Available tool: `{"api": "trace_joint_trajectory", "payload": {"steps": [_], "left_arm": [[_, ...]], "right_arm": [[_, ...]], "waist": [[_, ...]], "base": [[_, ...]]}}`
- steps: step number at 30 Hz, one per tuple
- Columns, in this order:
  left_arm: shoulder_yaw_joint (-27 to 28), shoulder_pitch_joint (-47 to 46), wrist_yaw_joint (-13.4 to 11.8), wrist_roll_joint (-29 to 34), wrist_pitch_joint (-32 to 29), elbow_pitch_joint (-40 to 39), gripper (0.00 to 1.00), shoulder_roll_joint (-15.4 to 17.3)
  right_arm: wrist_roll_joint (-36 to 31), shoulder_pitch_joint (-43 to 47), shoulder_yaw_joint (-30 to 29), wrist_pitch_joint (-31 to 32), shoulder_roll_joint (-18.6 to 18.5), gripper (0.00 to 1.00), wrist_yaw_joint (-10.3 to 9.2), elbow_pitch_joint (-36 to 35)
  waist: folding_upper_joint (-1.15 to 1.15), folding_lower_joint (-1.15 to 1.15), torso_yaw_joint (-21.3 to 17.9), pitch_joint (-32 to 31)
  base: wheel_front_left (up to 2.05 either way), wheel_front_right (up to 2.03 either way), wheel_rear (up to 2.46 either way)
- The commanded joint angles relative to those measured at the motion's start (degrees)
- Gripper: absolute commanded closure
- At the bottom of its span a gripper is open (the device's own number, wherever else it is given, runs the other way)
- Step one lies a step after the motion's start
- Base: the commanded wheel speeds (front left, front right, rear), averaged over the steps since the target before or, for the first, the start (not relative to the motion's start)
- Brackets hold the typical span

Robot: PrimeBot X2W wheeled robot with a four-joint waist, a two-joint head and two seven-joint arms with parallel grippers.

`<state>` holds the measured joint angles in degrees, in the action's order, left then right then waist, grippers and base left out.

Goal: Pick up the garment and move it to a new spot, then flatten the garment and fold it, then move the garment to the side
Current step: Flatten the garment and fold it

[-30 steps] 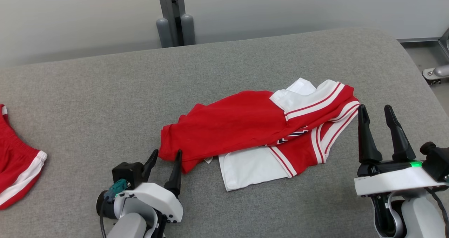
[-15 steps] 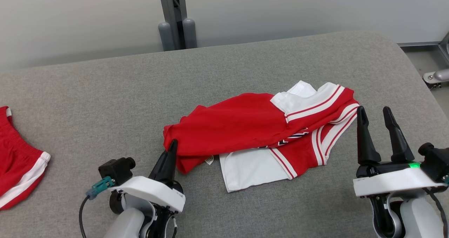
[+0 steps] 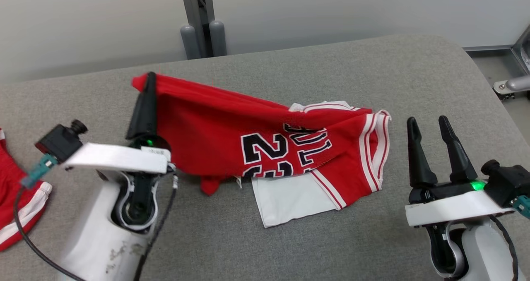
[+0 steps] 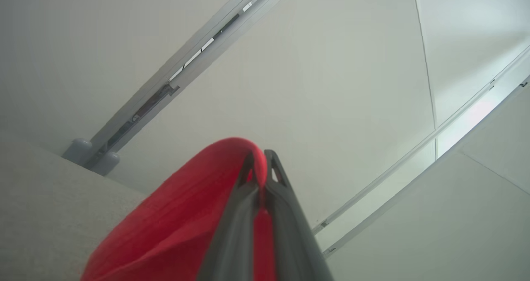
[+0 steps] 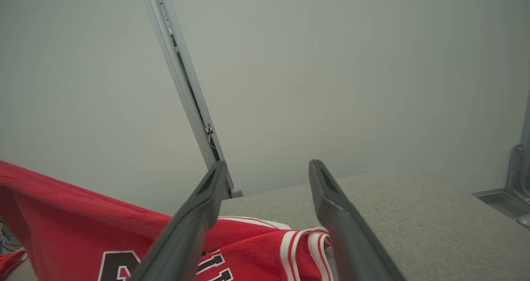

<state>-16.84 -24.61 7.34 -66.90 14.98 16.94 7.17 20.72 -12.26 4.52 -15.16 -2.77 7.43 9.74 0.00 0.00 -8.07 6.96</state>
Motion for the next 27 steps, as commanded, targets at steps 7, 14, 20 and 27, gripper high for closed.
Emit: {"api": "trace_joint_trajectory", "payload": {"steps": [7, 14, 20, 27], "left_arm": [[-0.10, -15.39, -5.79, 8.18, -1.22, 12.16, 1.00, 5.21], [-3.25, -30.42, -7.51, 15.06, -2.58, 26.62, 1.00, 8.80], [-7.06, -39.89, -8.63, 20.92, -2.11, 40.75, 0.00, 10.09], [-9.31, -44.16, -11.75, 24.92, -0.53, 49.57, 0.00, 10.65]], "right_arm": [[0.79, -4.86, 3.70, -0.14, -0.29, 0.00, 0.11, -1.90], [4.19, -8.68, 6.87, -0.14, -0.27, 0.00, 0.11, -3.63], [6.83, -10.67, 8.86, -0.14, -0.29, 0.00, 0.11, -4.38], [7.62, -11.51, 8.75, -0.14, -0.28, 0.00, 0.11, -4.22]], "waist": [[0.00, 0.00, -3.51, 5.08], [0.00, 0.00, -7.82, 11.22], [0.00, 0.00, -10.86, 15.77], [0.00, 0.00, -11.16, 16.96]], "base": [[0.00, 0.00, 0.00], [0.00, 0.00, 0.00], [0.00, 0.00, 0.00], [0.00, 0.00, 0.00]]}}
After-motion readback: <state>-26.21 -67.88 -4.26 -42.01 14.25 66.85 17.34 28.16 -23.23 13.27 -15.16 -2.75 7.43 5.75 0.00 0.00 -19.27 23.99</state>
